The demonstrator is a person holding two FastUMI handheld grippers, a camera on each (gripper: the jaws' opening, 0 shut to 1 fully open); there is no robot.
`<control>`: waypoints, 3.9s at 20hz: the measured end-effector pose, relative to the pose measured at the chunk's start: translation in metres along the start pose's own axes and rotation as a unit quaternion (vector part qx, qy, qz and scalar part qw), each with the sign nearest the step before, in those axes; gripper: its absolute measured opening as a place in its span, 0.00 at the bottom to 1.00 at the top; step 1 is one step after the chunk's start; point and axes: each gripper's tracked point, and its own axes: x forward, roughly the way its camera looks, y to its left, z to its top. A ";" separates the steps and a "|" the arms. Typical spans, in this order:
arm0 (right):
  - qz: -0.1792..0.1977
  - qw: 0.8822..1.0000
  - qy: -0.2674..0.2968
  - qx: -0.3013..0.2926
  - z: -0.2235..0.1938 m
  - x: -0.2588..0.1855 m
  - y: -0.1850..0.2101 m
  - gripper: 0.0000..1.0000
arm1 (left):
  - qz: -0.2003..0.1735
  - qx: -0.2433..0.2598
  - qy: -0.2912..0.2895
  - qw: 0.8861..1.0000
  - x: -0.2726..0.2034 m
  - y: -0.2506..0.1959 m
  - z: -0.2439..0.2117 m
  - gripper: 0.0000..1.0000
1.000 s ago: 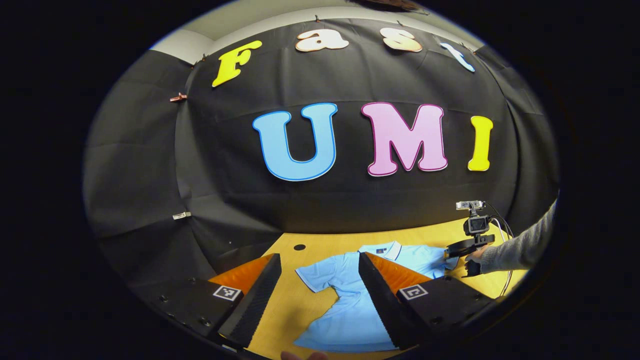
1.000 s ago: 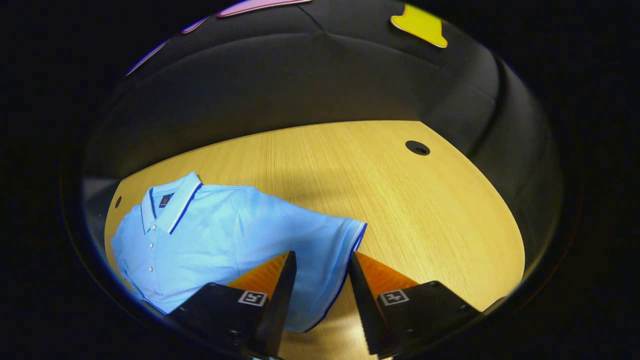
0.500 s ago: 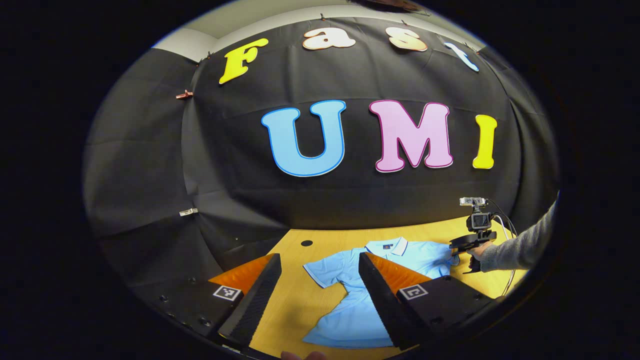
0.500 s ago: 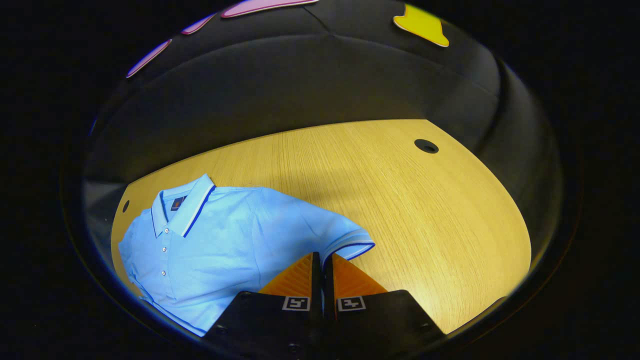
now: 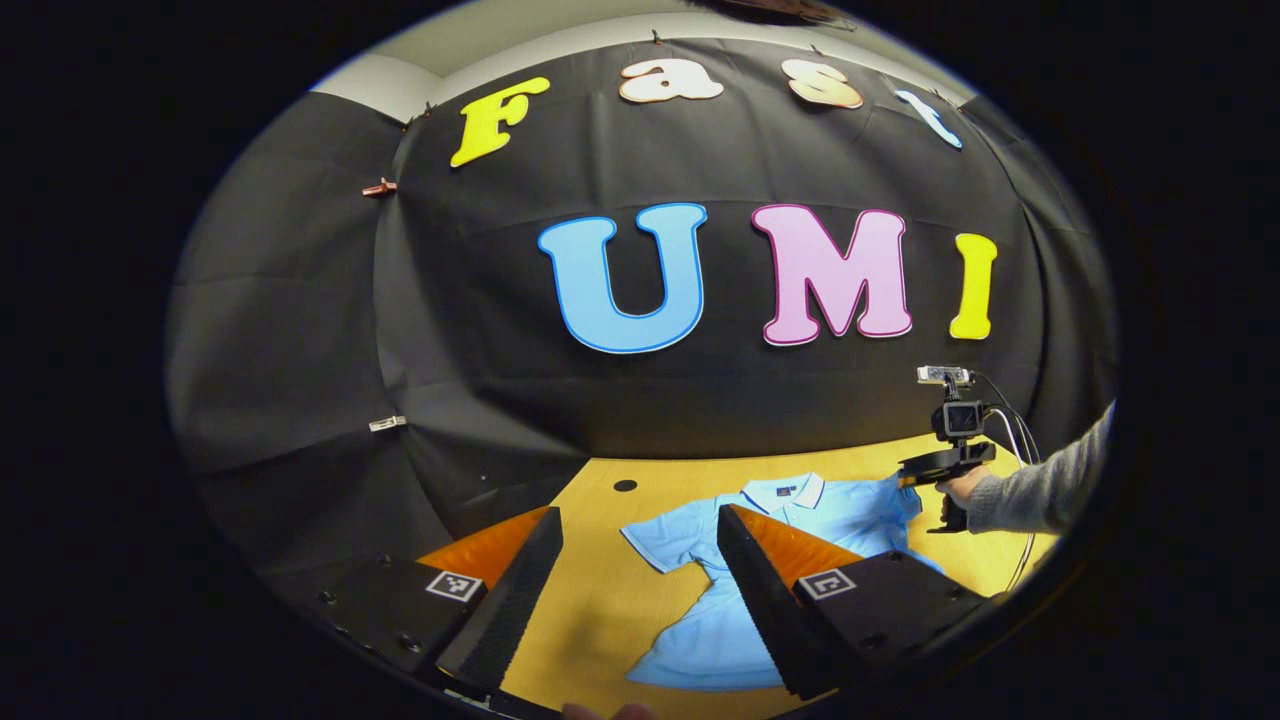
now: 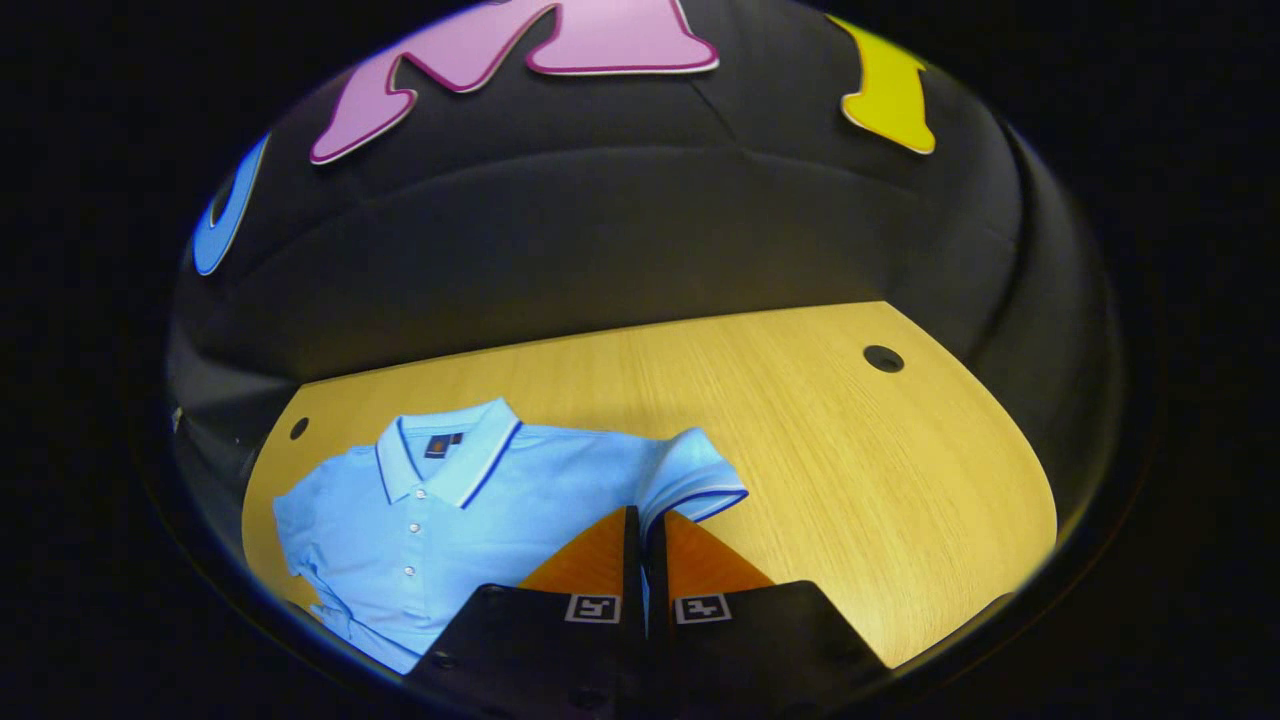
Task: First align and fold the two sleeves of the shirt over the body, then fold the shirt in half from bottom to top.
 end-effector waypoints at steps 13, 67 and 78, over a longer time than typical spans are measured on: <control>0.131 0.983 0.042 -0.118 -0.062 -0.020 0.183 0.05 | 0.051 -0.010 0.017 0.999 -0.033 0.052 -0.021 0.99; 0.161 0.969 -0.142 -0.120 -0.037 -0.202 0.056 0.80 | -0.027 -0.004 0.187 0.982 0.264 -0.021 -0.152 0.99; 0.151 0.974 -0.117 -0.123 -0.059 -0.244 0.013 0.84 | 0.028 -0.064 0.310 0.948 0.328 0.001 -0.237 0.99</control>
